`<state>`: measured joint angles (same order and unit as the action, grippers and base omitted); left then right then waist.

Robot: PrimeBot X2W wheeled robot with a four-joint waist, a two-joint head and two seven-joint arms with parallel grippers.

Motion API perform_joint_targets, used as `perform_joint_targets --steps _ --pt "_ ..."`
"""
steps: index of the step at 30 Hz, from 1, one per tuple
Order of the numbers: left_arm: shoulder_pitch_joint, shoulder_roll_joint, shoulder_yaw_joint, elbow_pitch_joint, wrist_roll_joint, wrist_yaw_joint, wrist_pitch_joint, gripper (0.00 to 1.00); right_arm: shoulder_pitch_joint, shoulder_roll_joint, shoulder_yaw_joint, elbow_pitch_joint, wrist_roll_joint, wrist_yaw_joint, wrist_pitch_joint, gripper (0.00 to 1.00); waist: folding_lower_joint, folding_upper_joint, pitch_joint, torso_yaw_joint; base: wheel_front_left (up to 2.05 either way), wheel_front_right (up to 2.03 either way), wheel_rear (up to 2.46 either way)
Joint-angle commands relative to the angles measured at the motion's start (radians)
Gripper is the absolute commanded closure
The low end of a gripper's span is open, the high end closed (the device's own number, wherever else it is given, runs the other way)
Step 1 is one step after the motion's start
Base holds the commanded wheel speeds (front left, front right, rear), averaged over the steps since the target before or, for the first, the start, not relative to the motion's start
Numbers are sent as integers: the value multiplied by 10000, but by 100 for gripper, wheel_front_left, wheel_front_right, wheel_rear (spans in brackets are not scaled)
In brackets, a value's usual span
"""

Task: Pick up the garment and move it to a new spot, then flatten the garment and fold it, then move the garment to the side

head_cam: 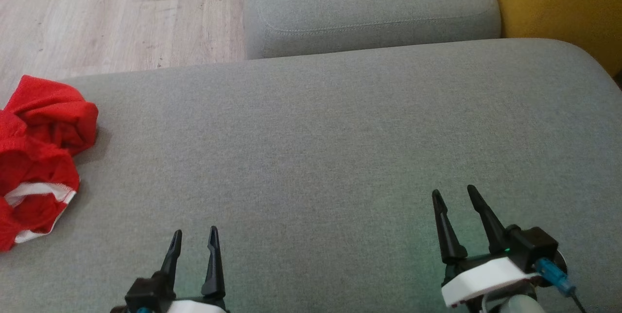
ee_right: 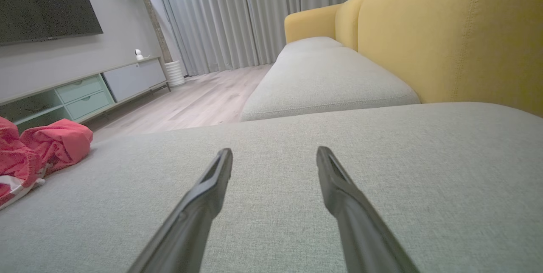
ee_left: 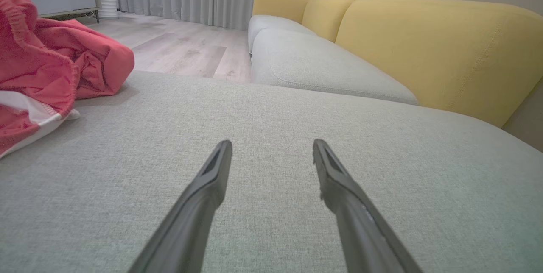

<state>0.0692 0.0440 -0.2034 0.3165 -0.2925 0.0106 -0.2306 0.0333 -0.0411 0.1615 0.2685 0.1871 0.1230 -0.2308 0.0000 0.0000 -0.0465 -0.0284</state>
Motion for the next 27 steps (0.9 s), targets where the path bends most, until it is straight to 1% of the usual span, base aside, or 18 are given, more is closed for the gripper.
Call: perform_joint_targets --steps 1,7,18,27 --pt "-265 60 172 -258 294 105 -183 0 -374 -87 321 -280 -305 74 -180 0 0 0 -8 -4 0 0 0" --pt "-258 62 162 -107 644 192 -312 0 -411 -91 369 -192 -798 77 -310 0 0 0 -29 -18 0 0 0" --pt "-314 62 288 54 542 197 -312 0 -599 -91 301 115 -732 77 -310 0 0 0 -32 -12 0 0 0" --pt "-323 62 287 120 503 208 -312 0 -597 -91 274 134 -749 77 -310 0 0 0 -60 1 0 0 0"
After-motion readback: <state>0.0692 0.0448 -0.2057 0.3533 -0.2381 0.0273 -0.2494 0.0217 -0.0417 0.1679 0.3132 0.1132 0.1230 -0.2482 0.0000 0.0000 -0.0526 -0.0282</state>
